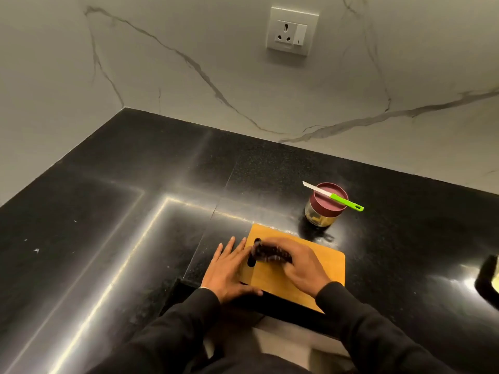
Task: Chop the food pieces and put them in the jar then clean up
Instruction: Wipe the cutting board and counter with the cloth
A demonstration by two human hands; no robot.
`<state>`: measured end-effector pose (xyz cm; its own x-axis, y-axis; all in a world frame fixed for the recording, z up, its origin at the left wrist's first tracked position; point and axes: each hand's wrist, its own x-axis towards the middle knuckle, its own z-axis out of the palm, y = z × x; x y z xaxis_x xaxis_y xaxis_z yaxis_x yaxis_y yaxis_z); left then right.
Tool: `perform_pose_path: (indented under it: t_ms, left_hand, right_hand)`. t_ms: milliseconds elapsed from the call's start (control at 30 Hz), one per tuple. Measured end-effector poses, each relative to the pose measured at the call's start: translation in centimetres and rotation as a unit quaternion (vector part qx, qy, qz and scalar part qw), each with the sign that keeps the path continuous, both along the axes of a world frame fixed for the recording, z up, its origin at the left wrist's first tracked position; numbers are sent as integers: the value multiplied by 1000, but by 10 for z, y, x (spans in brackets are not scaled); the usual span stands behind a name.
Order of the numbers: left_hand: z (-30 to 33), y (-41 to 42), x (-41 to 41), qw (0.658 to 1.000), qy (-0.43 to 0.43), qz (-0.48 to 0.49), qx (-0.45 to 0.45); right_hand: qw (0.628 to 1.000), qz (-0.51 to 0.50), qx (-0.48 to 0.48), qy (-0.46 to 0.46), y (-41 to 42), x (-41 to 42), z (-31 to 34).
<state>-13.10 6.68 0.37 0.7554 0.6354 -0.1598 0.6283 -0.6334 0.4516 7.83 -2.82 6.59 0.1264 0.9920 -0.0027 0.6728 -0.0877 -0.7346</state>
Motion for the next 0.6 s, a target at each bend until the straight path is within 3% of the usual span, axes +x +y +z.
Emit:
perform_pose_path:
  t_ms: [100,200,433,600]
  left_hand:
    - [-1,-1,0,1000,6,12,15]
    - [0,-2,0,999,1,29,17]
    - [-1,-4,-2,998,4,27,54]
    - [3,-5,-2,998,25,30,53]
  right_hand:
    - [995,-66,-8,-67,14,-12,-9]
    - [991,-8,-56,-118,14,-34,-24]
    - [985,108,3,-132,-43,-10,-37]
    - [965,-1,17,-261,-66,6,-37]
